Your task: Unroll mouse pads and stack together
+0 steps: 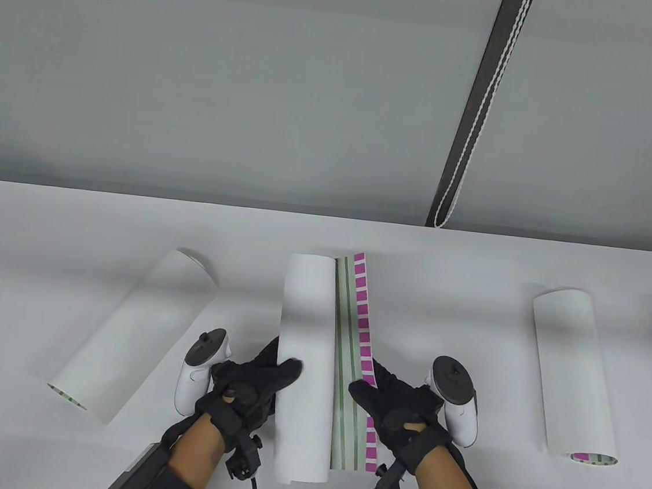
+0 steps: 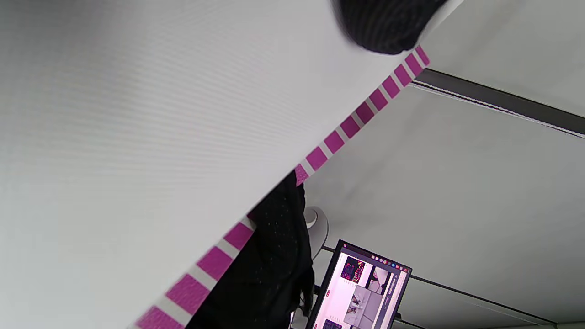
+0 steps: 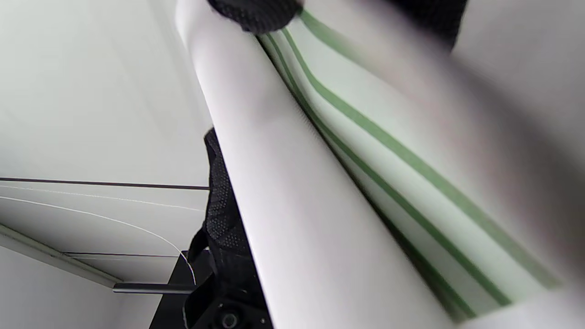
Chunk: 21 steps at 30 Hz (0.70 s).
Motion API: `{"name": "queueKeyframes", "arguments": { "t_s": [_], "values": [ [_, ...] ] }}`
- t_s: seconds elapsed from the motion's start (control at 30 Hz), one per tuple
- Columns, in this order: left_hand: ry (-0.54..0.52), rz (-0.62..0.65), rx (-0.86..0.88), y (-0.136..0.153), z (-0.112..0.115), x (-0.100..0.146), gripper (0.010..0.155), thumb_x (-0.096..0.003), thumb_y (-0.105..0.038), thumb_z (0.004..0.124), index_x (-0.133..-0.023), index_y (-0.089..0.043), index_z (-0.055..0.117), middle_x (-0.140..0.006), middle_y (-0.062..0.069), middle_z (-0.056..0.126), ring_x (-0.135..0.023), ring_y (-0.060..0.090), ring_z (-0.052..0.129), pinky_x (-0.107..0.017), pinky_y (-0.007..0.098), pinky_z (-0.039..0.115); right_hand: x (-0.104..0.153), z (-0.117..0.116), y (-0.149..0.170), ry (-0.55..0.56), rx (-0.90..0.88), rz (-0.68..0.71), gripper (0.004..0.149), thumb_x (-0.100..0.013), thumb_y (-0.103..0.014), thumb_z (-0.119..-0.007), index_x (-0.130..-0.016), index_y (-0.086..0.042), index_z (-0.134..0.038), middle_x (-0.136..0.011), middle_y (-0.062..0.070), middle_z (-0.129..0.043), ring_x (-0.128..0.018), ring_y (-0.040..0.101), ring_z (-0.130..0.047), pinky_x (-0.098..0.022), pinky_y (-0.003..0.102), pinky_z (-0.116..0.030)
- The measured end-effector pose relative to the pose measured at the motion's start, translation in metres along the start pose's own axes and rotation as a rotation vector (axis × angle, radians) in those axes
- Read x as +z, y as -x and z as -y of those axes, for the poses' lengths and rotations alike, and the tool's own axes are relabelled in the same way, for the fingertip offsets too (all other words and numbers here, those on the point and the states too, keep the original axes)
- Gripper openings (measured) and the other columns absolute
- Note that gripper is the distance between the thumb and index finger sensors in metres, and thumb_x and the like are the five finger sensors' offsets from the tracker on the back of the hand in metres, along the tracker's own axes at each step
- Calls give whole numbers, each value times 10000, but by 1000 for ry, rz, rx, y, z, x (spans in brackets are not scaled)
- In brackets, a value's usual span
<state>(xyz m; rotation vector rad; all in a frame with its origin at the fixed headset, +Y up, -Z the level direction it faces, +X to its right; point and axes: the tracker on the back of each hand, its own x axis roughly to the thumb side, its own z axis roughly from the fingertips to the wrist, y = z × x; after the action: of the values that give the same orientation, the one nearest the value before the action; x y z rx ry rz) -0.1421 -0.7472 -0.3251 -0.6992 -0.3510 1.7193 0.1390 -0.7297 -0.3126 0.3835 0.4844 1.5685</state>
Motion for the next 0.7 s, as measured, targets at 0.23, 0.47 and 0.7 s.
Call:
{"name": "queueKeyframes", "arguments": {
  "t_s": [0.23,0.47,0.7],
  "values": [
    [-65,-18,-61,3,-7,4,816,-510,-444,642,-1044,-270,50,-1113,151,424,-919,362,784,-626,475,775,5,7,-4,32,23,-11,600,-554,-152,-697,-1071,-29,-419,-866,266,-790,-586,346,-1008,-383,401,-910],
    [-6,-64,-48,10,-3,3,1071,-454,-716,660,-983,-219,-126,-1124,194,207,-1004,416,590,-671,565,675,3,-12,-15,40,138,-4,612,-550,-162,-696,-1062,0,-400,-870,280,-776,-588,353,-1007,-382,403,-912],
    [-72,-90,-34,15,-8,4,1050,-469,-624,736,-1010,-202,-59,-1105,152,340,-952,354,704,-664,511,710,5,-9,-17,68,223,-21,603,-546,-157,-700,-1065,-17,-427,-866,283,-784,-581,369,-1004,-380,421,-902]
  ]
}}
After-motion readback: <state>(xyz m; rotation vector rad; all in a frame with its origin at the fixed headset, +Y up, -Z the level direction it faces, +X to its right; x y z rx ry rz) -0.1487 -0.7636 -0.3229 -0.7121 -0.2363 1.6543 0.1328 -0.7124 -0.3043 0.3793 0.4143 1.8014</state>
